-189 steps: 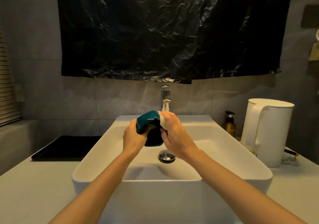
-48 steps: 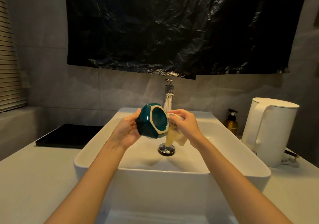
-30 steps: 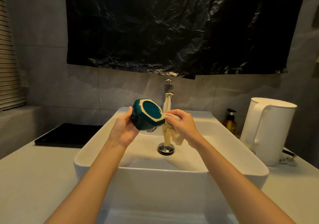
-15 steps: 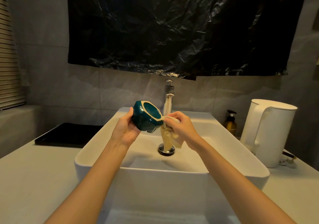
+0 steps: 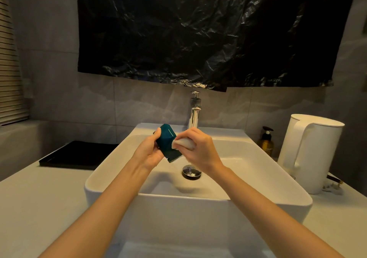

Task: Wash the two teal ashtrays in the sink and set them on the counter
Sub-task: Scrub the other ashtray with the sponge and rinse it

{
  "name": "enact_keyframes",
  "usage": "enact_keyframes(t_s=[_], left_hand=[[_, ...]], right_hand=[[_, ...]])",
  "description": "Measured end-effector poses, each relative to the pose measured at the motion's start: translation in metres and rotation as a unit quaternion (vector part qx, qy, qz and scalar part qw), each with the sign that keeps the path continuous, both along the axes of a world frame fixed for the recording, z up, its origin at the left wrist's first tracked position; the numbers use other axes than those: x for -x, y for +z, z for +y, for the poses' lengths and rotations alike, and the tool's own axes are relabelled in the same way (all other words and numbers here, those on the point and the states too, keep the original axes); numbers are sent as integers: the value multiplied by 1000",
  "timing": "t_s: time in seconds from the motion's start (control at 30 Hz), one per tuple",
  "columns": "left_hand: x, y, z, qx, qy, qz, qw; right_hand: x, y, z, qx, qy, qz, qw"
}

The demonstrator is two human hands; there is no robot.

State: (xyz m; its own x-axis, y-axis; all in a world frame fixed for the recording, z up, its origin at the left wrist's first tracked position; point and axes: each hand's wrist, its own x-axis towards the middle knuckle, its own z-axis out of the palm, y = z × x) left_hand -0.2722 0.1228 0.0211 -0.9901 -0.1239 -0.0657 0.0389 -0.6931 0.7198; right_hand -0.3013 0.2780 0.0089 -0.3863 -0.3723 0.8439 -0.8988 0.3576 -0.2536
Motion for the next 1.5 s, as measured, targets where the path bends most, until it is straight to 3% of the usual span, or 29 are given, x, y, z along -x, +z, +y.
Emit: enact_keyframes(t_s=[0.13, 0.23, 0.43, 0.67, 0.8, 0.87, 0.97, 1.1, 1.2, 1.33, 1.5], left_hand=[[2, -1, -2, -12, 6, 2, 1000], [2, 1, -4, -41, 16, 4, 999], [1, -1, 0, -23, 7, -11, 1000], [0, 0, -1, -39, 10, -12, 999], [-2, 4, 0, -24, 12, -17, 999], [-4, 3, 2, 6, -8, -18, 1000], [-7, 5, 6, 62, -45, 4, 997], [-11, 7, 11, 95, -68, 24, 993], [-14, 10, 10, 79, -62, 29, 995], [-13, 10, 6, 81, -54, 21, 995], [-15, 8, 12, 118, -77, 22, 990]], right_hand=[[0, -1, -3, -14, -9, 21, 1000], [3, -4, 1, -77, -18, 26, 997], [-3, -2, -9, -144, -7, 155, 977], [1, -6, -1, -164, -5, 115, 980], [1, -1, -6, -10, 7, -30, 999], [-3, 6, -9, 80, 24, -102, 991], [-6, 11, -6, 126, 12, -173, 977], [-1, 14, 2, 162, 1, -203, 966], [0, 11, 4, 135, -32, -175, 975], [-4, 10, 4, 109, 19, -214, 971], [0, 17, 5, 183, -3, -221, 958]])
